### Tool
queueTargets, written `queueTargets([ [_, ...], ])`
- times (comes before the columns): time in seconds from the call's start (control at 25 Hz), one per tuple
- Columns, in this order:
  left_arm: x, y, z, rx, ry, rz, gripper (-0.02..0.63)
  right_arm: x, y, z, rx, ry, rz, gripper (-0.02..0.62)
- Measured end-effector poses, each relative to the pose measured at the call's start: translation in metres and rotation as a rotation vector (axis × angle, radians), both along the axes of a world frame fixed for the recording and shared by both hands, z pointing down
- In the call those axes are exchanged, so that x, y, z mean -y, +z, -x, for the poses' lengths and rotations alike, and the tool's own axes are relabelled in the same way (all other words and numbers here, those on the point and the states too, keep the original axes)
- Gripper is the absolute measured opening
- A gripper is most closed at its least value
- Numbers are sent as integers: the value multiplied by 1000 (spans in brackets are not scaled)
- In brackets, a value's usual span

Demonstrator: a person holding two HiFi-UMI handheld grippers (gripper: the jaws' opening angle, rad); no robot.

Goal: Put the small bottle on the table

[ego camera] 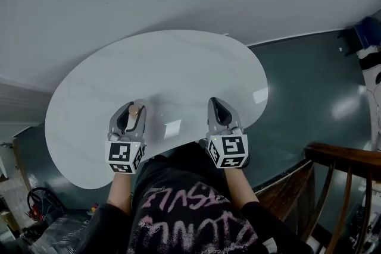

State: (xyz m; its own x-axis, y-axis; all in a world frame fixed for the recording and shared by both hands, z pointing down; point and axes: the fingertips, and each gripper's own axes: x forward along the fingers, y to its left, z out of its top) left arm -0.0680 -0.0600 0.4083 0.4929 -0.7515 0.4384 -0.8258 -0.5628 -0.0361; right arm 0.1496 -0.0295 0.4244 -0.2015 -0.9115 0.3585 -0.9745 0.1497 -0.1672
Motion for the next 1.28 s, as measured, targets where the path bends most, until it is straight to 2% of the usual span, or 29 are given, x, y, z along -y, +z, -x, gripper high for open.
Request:
queueTargets([
  [0.36, 19, -6, -10, 5, -37, -15, 140, 27, -1, -4, -8, -63, -5, 11],
  [0.76, 22, -9, 2, 7, -67, -22, 140, 33, 1, 20, -18, -137, 0, 11],
  [1.28, 38, -1, 8, -12, -61, -21, 140, 53, 3, 37, -35, -156, -6, 11],
])
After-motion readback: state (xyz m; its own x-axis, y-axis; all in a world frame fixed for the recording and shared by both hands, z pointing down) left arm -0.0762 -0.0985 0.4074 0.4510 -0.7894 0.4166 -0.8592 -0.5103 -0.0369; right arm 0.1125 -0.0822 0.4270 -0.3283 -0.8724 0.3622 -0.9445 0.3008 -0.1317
